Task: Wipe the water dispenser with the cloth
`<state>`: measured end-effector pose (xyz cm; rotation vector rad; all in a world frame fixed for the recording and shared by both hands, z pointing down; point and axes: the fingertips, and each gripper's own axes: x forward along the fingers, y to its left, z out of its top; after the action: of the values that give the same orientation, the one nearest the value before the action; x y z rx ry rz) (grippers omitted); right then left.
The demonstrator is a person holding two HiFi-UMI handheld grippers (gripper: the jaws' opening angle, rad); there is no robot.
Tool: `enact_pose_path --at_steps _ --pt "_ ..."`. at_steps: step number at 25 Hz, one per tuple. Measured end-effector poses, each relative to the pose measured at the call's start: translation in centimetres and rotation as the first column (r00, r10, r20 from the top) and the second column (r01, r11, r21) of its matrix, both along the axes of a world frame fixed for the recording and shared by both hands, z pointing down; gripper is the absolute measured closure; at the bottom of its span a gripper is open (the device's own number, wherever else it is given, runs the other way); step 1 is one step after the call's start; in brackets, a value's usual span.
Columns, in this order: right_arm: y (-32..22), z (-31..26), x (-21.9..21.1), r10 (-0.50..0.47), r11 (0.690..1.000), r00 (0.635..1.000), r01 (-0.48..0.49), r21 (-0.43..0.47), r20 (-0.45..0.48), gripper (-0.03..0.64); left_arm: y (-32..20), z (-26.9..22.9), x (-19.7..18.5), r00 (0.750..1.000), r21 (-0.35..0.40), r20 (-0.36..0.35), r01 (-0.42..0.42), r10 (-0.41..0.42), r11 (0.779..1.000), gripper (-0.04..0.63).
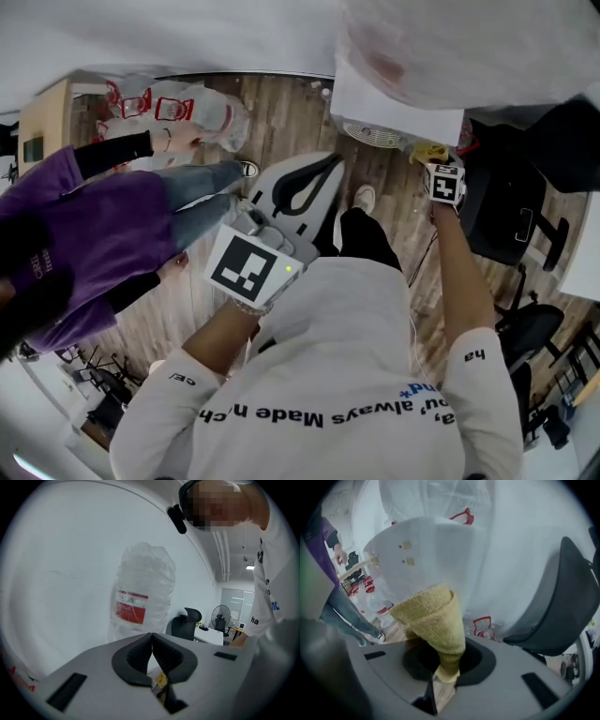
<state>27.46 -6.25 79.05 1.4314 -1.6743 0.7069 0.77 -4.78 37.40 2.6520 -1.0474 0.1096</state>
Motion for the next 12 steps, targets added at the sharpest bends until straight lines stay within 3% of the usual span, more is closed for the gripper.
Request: enact_pose_path --at_steps 12 --pt "-0.4 5.9 -0.2 0.046 0.998 0.999 -0.046 -0.043 0.003 0.552 -0.8 5.0 -2.7 0.999 -0.046 0.004 0.034 -0.034 0.998 0.575"
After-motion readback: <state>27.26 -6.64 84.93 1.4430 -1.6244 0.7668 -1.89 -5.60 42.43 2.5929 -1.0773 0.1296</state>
